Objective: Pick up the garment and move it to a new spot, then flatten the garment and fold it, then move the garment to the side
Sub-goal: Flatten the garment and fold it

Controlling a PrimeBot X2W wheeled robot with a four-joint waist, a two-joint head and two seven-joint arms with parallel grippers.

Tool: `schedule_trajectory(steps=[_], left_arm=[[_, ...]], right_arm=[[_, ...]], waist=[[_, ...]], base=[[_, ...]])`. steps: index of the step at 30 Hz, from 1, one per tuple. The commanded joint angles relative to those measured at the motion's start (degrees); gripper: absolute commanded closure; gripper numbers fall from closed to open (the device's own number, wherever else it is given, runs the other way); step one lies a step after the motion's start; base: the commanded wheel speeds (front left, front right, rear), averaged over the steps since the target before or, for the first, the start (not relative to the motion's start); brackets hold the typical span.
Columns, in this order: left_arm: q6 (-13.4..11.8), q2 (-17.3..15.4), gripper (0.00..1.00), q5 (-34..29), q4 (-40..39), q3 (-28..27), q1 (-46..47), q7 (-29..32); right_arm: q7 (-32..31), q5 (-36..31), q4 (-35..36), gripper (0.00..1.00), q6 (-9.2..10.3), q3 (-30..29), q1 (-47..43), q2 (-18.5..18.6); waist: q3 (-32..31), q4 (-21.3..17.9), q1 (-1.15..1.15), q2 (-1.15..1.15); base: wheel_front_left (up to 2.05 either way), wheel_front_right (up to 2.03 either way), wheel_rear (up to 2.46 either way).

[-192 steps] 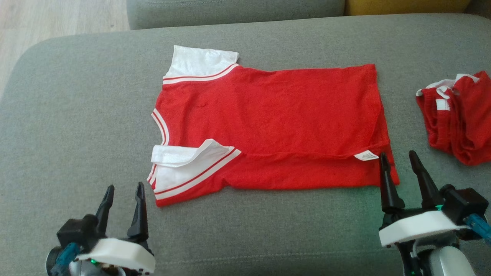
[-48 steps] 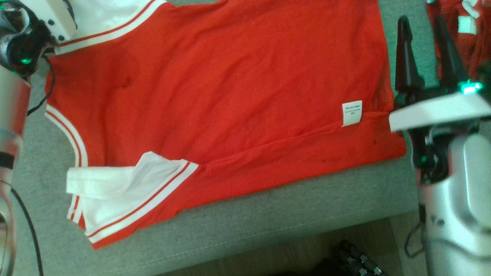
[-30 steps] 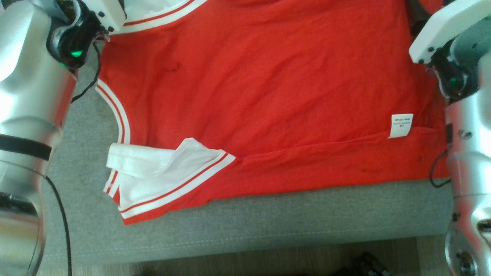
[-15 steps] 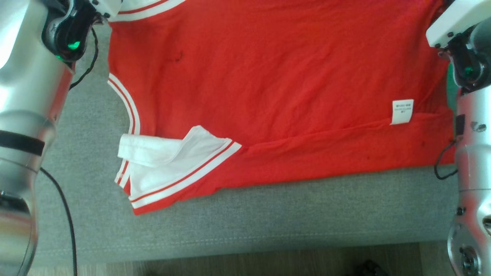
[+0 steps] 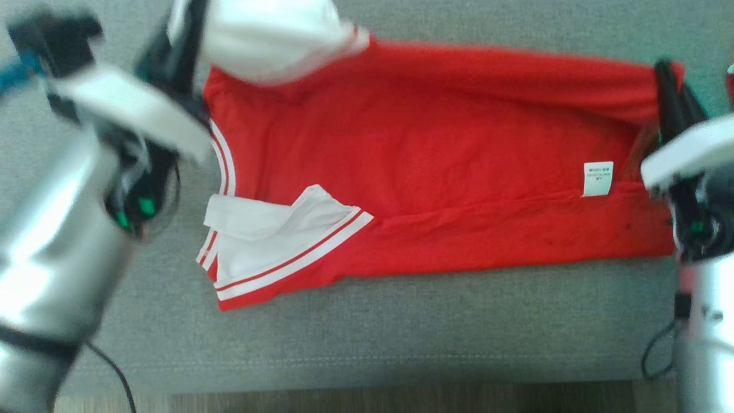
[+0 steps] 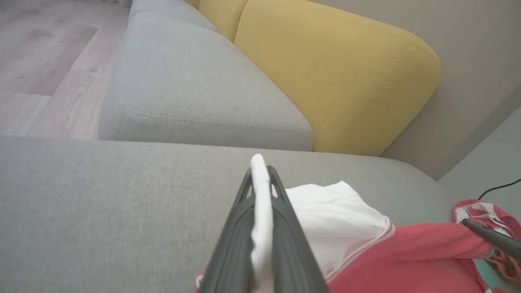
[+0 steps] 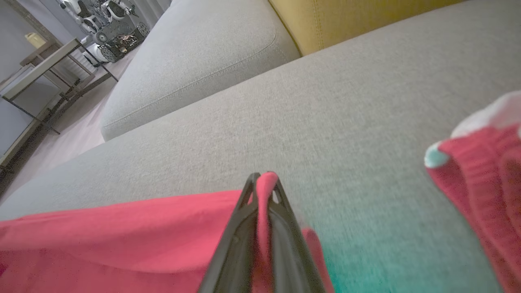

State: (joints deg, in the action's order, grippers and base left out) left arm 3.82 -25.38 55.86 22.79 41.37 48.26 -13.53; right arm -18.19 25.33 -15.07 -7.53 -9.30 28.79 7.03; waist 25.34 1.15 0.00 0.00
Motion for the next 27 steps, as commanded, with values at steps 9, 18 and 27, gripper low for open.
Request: schedule_trajectory(steps=[9, 18, 27], left_arm=[[-8.7, -7.2, 1.0, 1.0, -18.9, -4.2, -18.7, -1.2], [-11.1, -7.5, 0.94, 3.8, -20.0, -2.9, -28.2, -0.2], [-14.8, -4.2, 0.0, 0.2, -17.1, -4.2, -31.8, -1.3]], right_arm=[[-1.2, 2.2, 9.6, 1.0, 0.04, -2.1, -10.7, -3.2], [-0.3, 2.4, 9.9, 0.87, 0.04, -1.1, -15.0, -4.1], [4.8, -0.1, 11.6, 0.0, 0.04, 2.2, -20.3, -4.1]], waist=[[-2.1, 0.2, 0.0, 0.0], [-2.8, -0.5, 0.0, 0.0], [-5.7, -0.8, 0.0, 0.0]], base=[[0.0, 0.0, 0.0], [0.0, 0.0, 0.0], [0.0, 0.0, 0.0]])
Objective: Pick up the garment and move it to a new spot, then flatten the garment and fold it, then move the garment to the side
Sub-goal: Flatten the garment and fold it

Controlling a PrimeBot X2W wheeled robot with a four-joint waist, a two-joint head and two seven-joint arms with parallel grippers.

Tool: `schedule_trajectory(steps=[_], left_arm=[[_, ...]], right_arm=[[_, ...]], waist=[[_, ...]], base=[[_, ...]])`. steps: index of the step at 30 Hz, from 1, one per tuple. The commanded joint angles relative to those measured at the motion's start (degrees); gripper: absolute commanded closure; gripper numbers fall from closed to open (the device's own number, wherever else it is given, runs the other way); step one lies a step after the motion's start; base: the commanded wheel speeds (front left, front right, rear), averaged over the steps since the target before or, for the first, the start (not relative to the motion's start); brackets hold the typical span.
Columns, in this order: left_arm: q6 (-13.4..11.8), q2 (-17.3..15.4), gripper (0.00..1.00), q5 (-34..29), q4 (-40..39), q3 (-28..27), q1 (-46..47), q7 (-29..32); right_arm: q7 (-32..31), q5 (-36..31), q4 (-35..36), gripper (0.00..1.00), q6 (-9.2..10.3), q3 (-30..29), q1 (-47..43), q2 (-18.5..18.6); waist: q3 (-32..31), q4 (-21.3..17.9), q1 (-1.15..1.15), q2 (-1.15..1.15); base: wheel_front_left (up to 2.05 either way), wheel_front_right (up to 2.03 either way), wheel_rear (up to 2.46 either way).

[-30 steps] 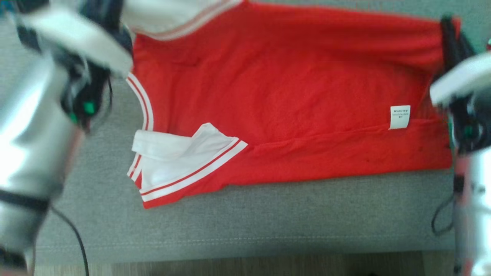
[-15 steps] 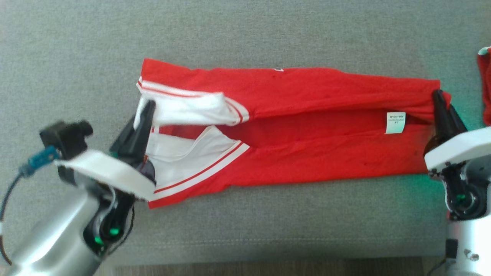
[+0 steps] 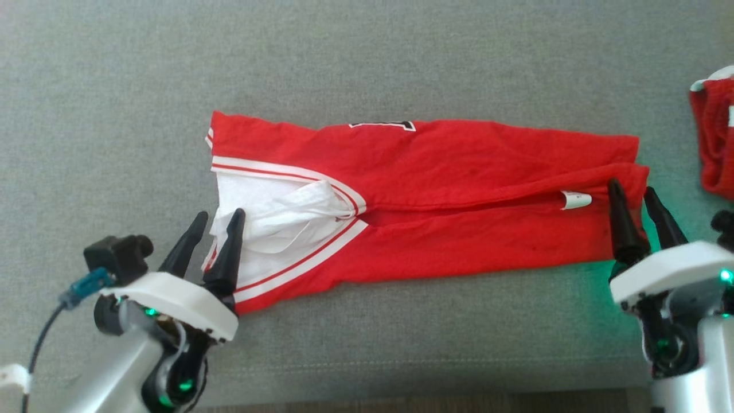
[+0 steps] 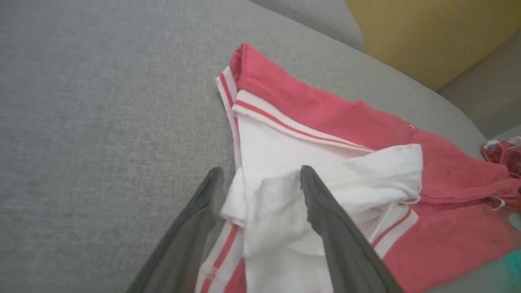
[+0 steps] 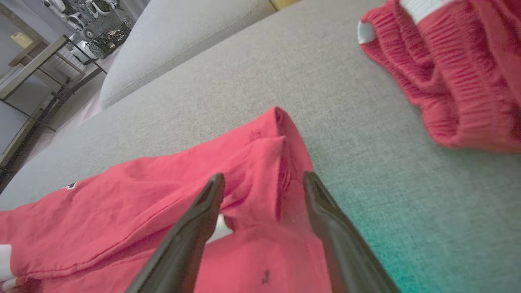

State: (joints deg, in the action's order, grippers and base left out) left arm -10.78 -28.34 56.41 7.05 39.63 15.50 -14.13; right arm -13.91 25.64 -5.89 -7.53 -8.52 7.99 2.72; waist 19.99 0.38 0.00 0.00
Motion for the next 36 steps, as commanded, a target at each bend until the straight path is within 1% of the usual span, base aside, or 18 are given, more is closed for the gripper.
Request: schedule_trajectory(steps=[1, 4, 8, 11, 15, 17, 24, 36], left_arm=[[-0.6, -0.6, 0.0, -1.4, -1.6, -3.1, 0.6, -0.7], [-2.2, 1.6, 0.0, -6.2, -3.3, -7.2, -0.3, -0.8], [-3.5, 4.8, 0.0, -14.4, -6.1, -14.2, -2.5, -0.8], [-3.5, 7.1, 0.0, -19.5, -7.9, -18.2, -4.6, -0.9], [-2.5, 9.0, 0.0, -24.5, -8.5, -20.6, -7.9, -0.9], [-2.0, 9.7, 0.0, -25.9, -8.3, -21.0, -9.5, -0.9], [-0.6, 10.7, 0.0, -28.1, -5.8, -20.5, -13.4, -0.9], [0.7, 11.2, 0.0, -28.9, -3.6, -20.8, -13.2, -0.9]], right_arm=[[1.6, -1.3, 3.2, 0.0, 0.04, 1.7, 0.0, 0.2], [5.3, -4.1, 5.7, 0.0, 0.04, 2.4, -0.8, 0.2], [9.3, -8.5, 8.7, 0.0, 0.04, 3.7, -1.2, 0.2], [10.9, -10.8, 10.0, 0.0, 0.04, 4.5, -2.0, 0.2], [11.2, -13.3, 10.7, 0.0, 0.04, 5.7, -4.3, 0.2], [11.0, -13.9, 10.5, 0.0, 0.04, 6.1, -5.5, 0.2], [9.5, -15.4, 10.8, 0.0, 0.04, 7.5, -8.4, 0.2], [8.6, -15.7, 10.9, 0.0, 0.04, 8.5, -8.8, 0.2]], waist=[[-0.8, -0.1, 0.0, 0.0], [-2.0, -0.2, 0.0, 0.0], [-4.0, -0.5, 0.0, 0.0], [-6.0, -0.7, 0.0, 0.0], [-8.7, -0.9, 0.0, 0.0], [-10.1, -1.0, 0.0, 0.0], [-12.4, -1.2, 0.0, 0.0], [-12.6, -0.5, 0.0, 0.0]], base=[[0.0, 0.0, 0.0], [0.0, 0.0, 0.0], [0.0, 0.0, 0.0], [0.0, 0.0, 0.0], [0.0, 0.0, 0.0], [0.0, 0.0, 0.0], [0.0, 0.0, 0.0], [0.0, 0.0, 0.0]])
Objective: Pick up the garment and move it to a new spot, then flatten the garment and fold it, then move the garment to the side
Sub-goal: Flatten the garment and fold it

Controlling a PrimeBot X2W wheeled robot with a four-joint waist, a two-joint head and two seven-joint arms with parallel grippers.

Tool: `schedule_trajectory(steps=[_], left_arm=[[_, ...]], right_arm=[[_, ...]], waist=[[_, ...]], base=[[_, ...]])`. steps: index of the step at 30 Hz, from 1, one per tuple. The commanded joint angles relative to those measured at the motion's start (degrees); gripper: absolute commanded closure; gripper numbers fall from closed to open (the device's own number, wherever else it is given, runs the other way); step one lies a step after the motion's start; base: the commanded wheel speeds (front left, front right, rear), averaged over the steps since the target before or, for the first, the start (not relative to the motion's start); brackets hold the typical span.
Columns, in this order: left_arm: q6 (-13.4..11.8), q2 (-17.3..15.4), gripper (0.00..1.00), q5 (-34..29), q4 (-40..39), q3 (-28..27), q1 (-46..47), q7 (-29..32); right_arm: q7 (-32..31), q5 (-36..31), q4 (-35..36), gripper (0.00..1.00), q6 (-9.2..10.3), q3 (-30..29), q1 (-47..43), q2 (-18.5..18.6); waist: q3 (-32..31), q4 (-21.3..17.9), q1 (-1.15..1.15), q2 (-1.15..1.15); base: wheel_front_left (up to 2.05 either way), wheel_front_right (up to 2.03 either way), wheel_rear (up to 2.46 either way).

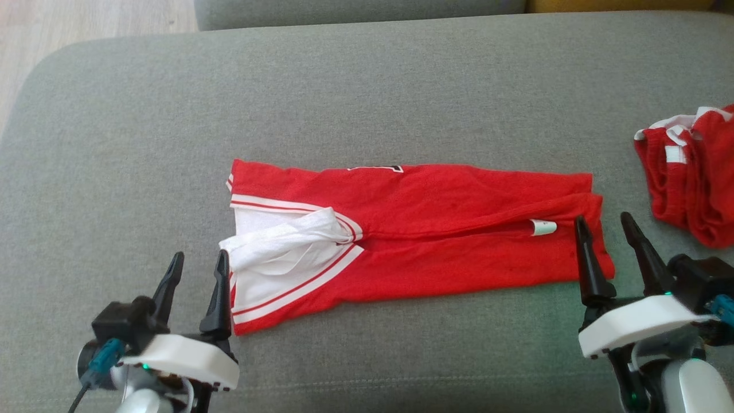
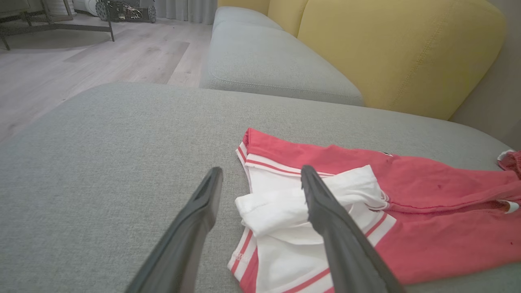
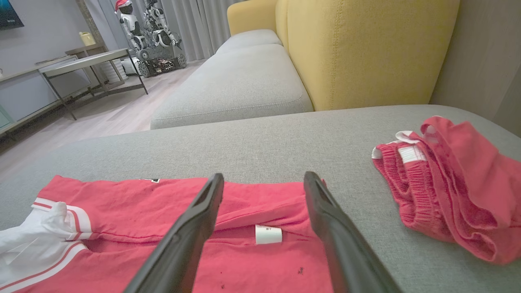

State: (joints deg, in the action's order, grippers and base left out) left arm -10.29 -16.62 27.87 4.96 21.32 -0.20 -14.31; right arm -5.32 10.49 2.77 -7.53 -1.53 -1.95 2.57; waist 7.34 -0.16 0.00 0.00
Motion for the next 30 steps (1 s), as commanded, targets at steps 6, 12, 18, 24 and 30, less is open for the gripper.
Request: schedule_trajectory(steps=[6, 12, 18, 24, 30], left_arm=[[0.6, -0.1, 0.0, -0.6, -1.4, -2.7, 3.0, -0.7], [1.3, 0.5, 0.0, -1.3, -1.8, -2.4, 4.8, -0.7], [2.7, 1.3, 0.0, -2.4, -1.6, -1.8, 8.3, -0.7], [4.5, 2.6, 0.0, -3.6, -0.3, -1.4, 11.7, -0.7], [5.3, 3.3, 0.0, -4.3, 0.4, -2.2, 12.4, -0.7]], right_arm=[[-0.5, -0.3, 1.9, 0.0, 0.04, 1.2, 1.2, 0.3], [-1.2, -0.7, 0.5, 0.0, 0.04, -1.7, 4.2, 0.5], [-3.5, -1.6, -5.3, 0.0, 0.04, -5.5, 10.6, 1.7], [-8.6, -2.8, -12.9, 0.0, 0.04, -8.7, 14.9, 1.8], [-12.2, -1.1, -14.8, 0.0, 0.04, -9.8, 14.9, 0.9]], waist=[[0.3, 0.4, 0.0, 0.0], [2.8, 1.2, 0.0, 0.0], [7.4, 2.0, 0.0, 0.0], [10.8, 3.0, 0.0, 0.0], [11.8, 2.7, 0.0, 0.0]], base=[[0.0, 0.0, 0.0], [0.0, 0.0, 0.0], [0.0, 0.0, 0.0], [0.0, 0.0, 0.0], [0.0, 0.0, 0.0]])
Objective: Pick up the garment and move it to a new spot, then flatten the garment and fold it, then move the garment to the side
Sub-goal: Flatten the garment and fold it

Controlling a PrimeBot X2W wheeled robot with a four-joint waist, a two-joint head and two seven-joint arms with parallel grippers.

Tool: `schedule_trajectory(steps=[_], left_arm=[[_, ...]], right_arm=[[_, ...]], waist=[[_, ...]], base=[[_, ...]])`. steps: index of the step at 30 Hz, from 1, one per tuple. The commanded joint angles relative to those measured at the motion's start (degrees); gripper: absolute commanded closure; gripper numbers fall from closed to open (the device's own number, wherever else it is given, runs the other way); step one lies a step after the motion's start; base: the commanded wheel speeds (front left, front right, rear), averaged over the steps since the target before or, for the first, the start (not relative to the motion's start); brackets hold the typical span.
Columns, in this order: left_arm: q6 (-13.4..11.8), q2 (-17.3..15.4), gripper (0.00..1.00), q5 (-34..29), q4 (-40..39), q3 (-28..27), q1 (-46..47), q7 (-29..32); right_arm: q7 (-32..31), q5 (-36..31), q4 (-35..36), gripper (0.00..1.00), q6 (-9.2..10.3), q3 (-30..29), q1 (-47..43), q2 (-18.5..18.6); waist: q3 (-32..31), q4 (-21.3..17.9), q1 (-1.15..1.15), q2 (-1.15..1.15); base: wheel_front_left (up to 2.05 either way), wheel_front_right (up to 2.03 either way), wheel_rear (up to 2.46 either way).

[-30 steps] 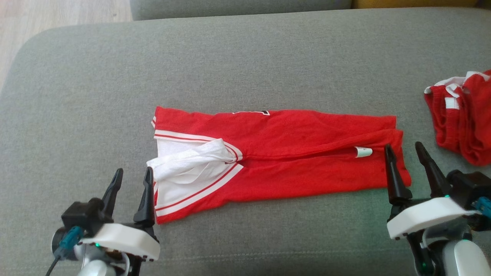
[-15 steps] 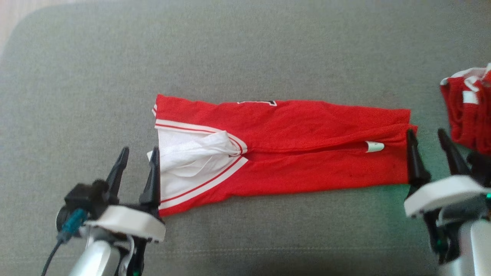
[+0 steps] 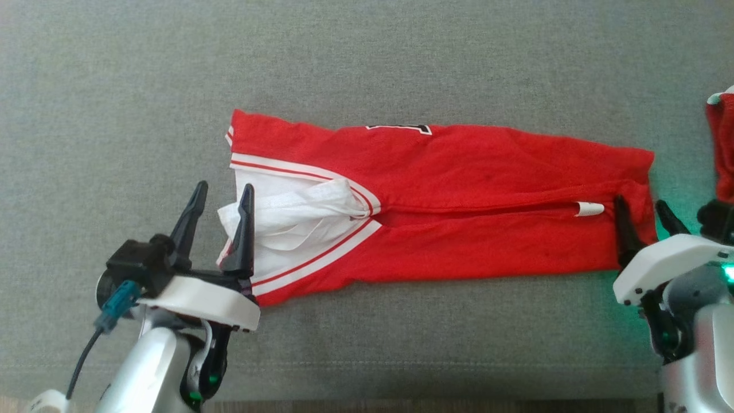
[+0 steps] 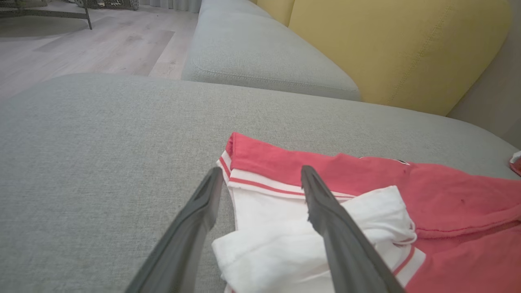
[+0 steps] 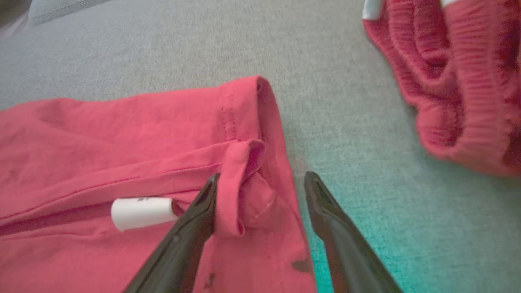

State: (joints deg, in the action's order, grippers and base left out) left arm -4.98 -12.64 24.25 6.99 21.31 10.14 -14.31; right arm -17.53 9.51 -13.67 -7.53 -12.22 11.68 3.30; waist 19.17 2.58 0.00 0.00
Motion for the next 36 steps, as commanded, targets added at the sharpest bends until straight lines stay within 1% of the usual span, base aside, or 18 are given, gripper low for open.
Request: schedule_trajectory(steps=[1, 6, 9, 10, 11, 12, 17, 24, 27, 31, 34, 36], left_arm=[[0.1, -0.6, 0.0, -0.8, -1.4, -2.4, 2.2, -0.7], [0.9, -0.2, 0.0, -1.4, -0.8, -3.0, 2.4, -0.7], [1.2, -0.1, 0.0, -1.7, -0.7, -3.4, 2.5, -0.7], [1.3, 0.0, 0.0, -1.8, -0.6, -3.5, 2.5, -0.7], [1.3, 0.0, 0.0, -1.9, -0.6, -3.6, 2.6, -0.7], [1.4, 0.1, 0.0, -2.1, -0.5, -3.7, 2.6, -0.7], [1.7, 0.4, 0.0, -2.6, -0.2, -4.3, 2.5, -0.7], [1.8, 1.0, 0.0, -3.0, -0.1, -5.2, 1.6, -0.7], [1.8, 1.3, 0.0, -3.1, 0.0, -5.5, 1.1, -0.7], [1.9, 1.8, 0.0, -3.3, 0.0, -5.8, 0.5, -0.7], [1.9, 2.1, 0.0, -3.3, 0.1, -6.1, 0.1, -0.7], [2.0, 2.2, 0.0, -3.3, 0.2, -6.4, -0.3, -0.7]], right_arm=[[-0.2, 0.1, 1.7, 0.0, 0.04, 1.0, 1.4, 0.1], [-3.1, 2.4, 1.9, 0.0, 0.04, 2.1, 0.6, -0.2], [-3.7, 3.3, 2.4, 0.0, 0.04, 2.5, 0.0, -0.3], [-3.8, 3.6, 2.5, 0.5, 0.04, 2.7, -0.1, -0.3], [-3.9, 3.7, 2.6, 0.73, 0.04, 2.7, -0.2, -0.4], [-3.8, 3.9, 2.7, 1.0, 0.04, 2.7, -0.3, -0.4], [-2.4, 5.0, 3.2, 1.0, 0.04, 2.2, -0.8, -0.4], [-1.0, 4.2, 4.9, 1.0, 0.04, -1.1, -2.0, -0.4], [-1.4, 3.2, 6.5, 1.0, 0.04, -2.6, -2.7, -0.4], [-2.2, 2.0, 8.4, 1.0, 0.04, -4.5, -3.4, 0.9], [-2.9, 2.6, 10.3, 1.0, 0.04, -3.7, -3.3, 0.9], [-3.6, 3.5, 12.9, 1.0, 0.04, -1.5, -3.2, 0.7]], waist=[[0.1, -0.1, 0.0, 0.0], [0.4, -0.5, 0.0, 0.0], [0.5, -0.8, 0.0, 0.0], [0.6, -0.8, 0.0, 0.0], [0.5, -0.9, 0.0, 0.0], [0.5, -1.0, 0.0, 0.0], [0.0, -1.2, 0.0, 0.0], [-1.6, -1.6, 0.0, 0.0], [-2.3, -1.8, 0.0, 0.0], [-3.3, -1.8, 0.0, 0.0], [-4.4, -1.9, 0.0, 0.0], [-5.3, -2.0, 0.0, 0.0]], base=[[0.0, 0.0, 0.0], [0.0, 0.0, 0.0], [0.0, 0.0, 0.0], [0.0, 0.0, 0.0], [0.0, 0.0, 0.0], [0.0, 0.0, 0.0], [0.0, 0.0, 0.0], [0.0, 0.0, 0.0], [0.0, 0.0, 0.0], [0.0, 0.0, 0.0], [0.0, 0.0, 0.0], [0.0, 0.0, 0.0]])
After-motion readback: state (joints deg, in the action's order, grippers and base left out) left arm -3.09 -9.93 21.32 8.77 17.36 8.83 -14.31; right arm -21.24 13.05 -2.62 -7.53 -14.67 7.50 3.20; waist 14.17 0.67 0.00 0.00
